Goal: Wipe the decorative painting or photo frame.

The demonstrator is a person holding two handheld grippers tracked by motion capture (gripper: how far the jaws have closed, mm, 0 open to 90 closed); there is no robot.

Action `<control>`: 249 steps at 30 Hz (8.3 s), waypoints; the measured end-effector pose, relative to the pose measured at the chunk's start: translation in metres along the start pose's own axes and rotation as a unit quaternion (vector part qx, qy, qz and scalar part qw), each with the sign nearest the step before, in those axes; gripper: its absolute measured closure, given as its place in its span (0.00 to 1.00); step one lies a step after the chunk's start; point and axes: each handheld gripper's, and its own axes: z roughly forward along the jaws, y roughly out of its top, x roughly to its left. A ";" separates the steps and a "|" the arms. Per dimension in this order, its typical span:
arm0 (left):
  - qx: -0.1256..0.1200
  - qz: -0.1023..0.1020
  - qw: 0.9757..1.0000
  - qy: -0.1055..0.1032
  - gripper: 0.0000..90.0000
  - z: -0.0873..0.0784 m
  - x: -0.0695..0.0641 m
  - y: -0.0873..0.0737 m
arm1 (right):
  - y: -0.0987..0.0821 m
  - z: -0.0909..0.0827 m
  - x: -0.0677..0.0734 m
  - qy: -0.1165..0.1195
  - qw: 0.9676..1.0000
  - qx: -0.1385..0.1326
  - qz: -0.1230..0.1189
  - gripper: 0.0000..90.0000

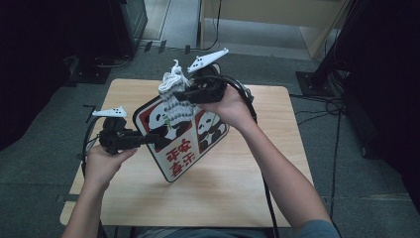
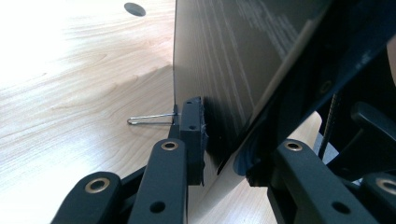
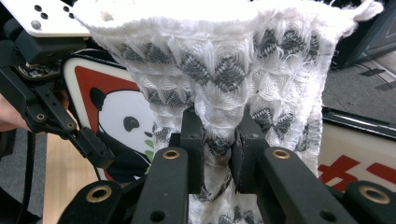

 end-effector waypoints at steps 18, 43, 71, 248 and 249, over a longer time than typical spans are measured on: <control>0.002 0.000 1.000 -0.002 0.82 0.000 0.000 0.000 | -0.023 0.008 -0.001 0.005 1.000 0.008 0.007 0.87; 0.004 0.001 1.000 0.000 0.83 0.000 0.000 0.001 | -0.050 0.020 -0.001 0.016 1.000 0.021 0.018 0.87; 0.004 0.001 1.000 0.000 0.83 0.000 0.000 0.001 | -0.076 0.031 0.002 0.021 0.999 0.031 0.022 0.86; -0.014 0.011 1.000 0.004 0.85 -0.022 0.000 -0.006 | -0.017 0.032 0.037 0.045 0.999 0.015 -0.022 0.86; -0.013 0.012 1.000 0.004 0.85 -0.022 0.000 -0.006 | -0.018 0.032 0.037 0.045 0.999 0.015 -0.022 0.86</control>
